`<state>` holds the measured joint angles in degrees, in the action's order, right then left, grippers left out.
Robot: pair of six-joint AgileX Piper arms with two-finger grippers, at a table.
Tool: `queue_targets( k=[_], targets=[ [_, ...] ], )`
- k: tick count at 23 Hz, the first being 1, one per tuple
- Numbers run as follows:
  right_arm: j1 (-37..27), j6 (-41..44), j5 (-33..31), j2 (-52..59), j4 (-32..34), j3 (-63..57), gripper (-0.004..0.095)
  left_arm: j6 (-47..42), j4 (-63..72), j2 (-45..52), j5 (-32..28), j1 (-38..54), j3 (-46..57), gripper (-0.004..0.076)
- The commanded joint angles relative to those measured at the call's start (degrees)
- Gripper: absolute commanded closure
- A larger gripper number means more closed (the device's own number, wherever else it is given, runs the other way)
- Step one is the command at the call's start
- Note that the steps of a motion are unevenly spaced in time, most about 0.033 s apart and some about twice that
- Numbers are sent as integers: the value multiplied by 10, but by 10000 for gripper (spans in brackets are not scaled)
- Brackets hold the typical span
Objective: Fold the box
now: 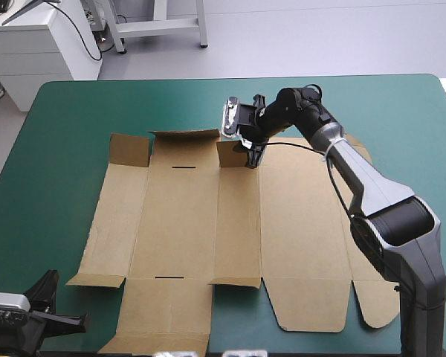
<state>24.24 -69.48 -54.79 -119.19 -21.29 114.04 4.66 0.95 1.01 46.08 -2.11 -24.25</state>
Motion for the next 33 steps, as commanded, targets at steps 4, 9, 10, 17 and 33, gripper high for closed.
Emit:
queue_targets(
  k=[4, 9, 10, 17, 33],
  targets=[
    [-1, 130, 24, 78, 100, 71, 854, -5, 1, 3, -42, -4, -12, 731],
    [-39, 449, 13, 90, 229, 79, 924, -5, -1, 3, -42, -4, -12, 731],
    [-49, 489, 0, 90, 229, 79, 924, -5, -1, 3, -42, -4, -12, 731],
    [-116, 614, -165, 115, 232, 74, 924, -6, -1, -102, -57, -4, -38, 731],
    [-122, 676, -77, 383, 243, -238, 924, -3, -30, -471, -10, -4, -276, 731]
  ],
)
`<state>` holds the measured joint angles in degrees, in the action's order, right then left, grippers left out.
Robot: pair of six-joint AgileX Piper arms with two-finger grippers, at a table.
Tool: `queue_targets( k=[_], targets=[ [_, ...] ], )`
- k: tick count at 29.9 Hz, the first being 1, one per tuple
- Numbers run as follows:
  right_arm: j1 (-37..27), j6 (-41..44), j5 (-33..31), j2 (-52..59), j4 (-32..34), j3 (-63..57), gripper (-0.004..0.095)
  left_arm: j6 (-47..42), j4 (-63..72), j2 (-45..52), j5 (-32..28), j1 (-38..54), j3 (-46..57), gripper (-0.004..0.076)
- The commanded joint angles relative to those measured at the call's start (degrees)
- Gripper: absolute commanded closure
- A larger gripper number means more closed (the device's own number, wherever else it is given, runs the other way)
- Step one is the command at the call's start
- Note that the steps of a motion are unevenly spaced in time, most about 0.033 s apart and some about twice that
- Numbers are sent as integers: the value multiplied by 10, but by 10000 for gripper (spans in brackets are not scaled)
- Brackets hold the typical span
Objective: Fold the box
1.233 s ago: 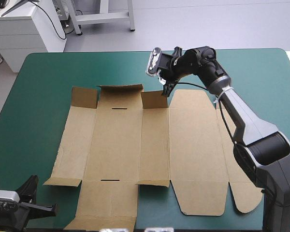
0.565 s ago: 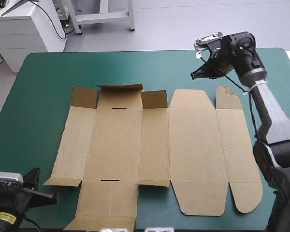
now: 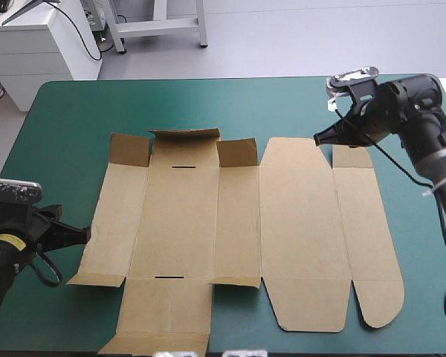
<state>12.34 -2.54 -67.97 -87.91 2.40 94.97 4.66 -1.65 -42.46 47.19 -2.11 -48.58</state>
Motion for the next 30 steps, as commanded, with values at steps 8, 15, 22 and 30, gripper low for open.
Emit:
queue_targets(
  k=[8, 15, 22, 30],
  targets=[
    [-3, 7, 130, 209, 9, -261, 924, 77, 83, -148, 0, 61, -36, 707],
    [-3, 44, 161, 312, 8, -391, 924, 270, 341, -225, 93, 198, -38, 708],
    [-3, 72, 164, 424, 8, -479, 924, 316, 415, -324, 167, 279, -57, 708],
    [-3, 77, 152, 530, 8, -535, 924, 347, 387, -419, 270, 288, -121, 708]
  ],
)
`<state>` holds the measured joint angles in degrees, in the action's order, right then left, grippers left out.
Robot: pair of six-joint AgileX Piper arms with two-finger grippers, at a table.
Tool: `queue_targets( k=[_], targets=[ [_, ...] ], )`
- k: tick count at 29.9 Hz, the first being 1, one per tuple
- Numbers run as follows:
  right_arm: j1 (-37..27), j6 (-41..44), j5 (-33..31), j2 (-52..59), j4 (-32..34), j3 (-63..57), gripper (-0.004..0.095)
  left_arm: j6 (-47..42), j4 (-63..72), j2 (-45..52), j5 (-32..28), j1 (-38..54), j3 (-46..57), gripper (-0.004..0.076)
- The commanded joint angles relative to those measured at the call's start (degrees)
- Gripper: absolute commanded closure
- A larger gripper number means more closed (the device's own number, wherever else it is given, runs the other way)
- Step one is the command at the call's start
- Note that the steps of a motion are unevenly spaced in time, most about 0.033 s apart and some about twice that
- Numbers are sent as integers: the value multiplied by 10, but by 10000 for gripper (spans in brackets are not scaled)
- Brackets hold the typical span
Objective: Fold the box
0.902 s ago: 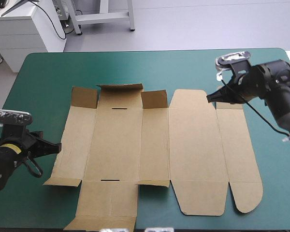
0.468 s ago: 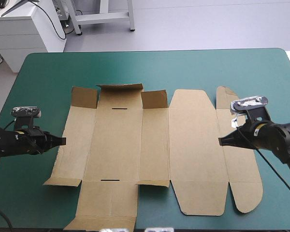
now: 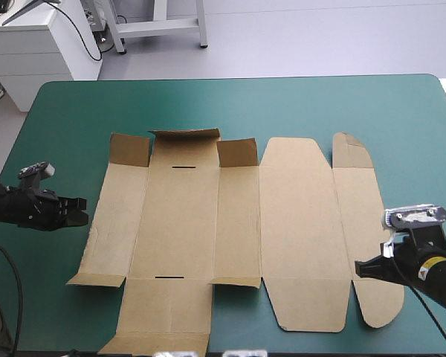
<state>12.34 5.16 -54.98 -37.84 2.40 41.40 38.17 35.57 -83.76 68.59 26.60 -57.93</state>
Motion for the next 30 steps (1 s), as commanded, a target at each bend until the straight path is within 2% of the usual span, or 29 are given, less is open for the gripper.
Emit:
queue_targets(
  k=[1, 9, 11, 14, 18, 19, 23, 30],
  targets=[
    [-3, 0, 20, 37, 8, -3, 924, 12, 10, -11, 56, 1, -27, 708],
    [-3, 0, -7, 70, 26, -12, 924, -12, -16, -13, 32, 1, -19, 706],
    [-3, 0, -7, 70, 27, -12, 924, -12, -13, -14, 34, 1, -19, 681],
    [-3, 1, -9, 70, 27, -12, 924, -6, -13, -16, 29, -7, -19, 557],
    [-3, -16, -16, 70, 45, -12, 924, -42, -16, -26, 15, -19, -19, 296],
    [-3, -16, -17, 70, 55, -12, 924, -53, -16, -30, 15, -22, -19, 258],
    [-3, -17, -27, 70, 82, -12, 924, -56, -16, -45, 26, -37, -19, 244],
    [-3, -17, -34, 70, 83, -12, 924, -78, -16, -79, 27, -51, -19, 244]
  ],
)
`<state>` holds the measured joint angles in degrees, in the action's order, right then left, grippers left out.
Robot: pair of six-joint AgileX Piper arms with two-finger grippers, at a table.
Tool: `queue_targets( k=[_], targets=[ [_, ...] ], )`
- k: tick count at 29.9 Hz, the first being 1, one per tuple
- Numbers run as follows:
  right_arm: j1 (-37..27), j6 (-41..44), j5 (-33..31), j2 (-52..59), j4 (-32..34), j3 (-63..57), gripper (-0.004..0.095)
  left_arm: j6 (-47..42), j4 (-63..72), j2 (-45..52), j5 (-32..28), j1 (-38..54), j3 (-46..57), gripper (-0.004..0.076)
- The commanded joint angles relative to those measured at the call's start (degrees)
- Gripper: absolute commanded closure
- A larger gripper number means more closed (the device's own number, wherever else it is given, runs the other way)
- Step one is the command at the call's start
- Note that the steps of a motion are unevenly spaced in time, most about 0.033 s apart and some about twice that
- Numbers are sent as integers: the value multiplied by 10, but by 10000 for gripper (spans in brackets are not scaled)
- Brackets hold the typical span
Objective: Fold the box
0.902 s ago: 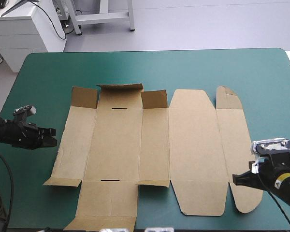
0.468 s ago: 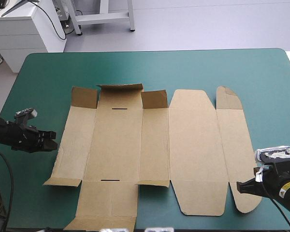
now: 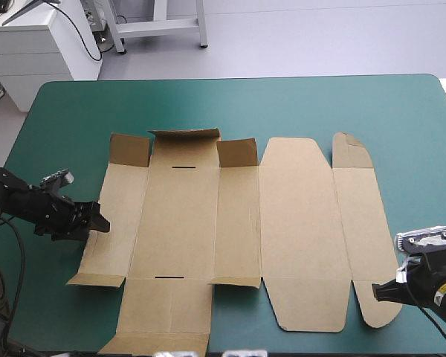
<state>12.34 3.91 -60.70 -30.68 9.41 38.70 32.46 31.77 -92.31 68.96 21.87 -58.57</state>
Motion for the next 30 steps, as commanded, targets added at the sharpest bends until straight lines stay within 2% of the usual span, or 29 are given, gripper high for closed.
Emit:
queue_targets(
  k=[1, 6, 13, 20, 24, 27, 30],
  targets=[
    [-3, -5, 23, -2, 13, 15, 924, -26, 21, 4, 24, -4, -12, 244],
    [-3, -5, 23, -2, 13, 15, 924, -29, 34, 0, 28, -4, -12, 244],
    [-3, -5, 31, -2, 13, 15, 924, -55, 140, 0, 53, -31, -10, 244],
    [-3, -5, 36, -2, 13, 15, 924, -102, 73, 0, 53, -108, -10, 244],
    [-3, -5, 35, -2, 13, 15, 924, -117, 50, 7, 53, -112, -10, 261],
    [-3, -5, 34, -2, 13, 15, 924, -138, 34, 16, 53, -112, -10, 370],
    [-3, -4, 33, -2, 13, 15, 924, -152, 19, 29, 53, -112, -10, 574]
  ],
)
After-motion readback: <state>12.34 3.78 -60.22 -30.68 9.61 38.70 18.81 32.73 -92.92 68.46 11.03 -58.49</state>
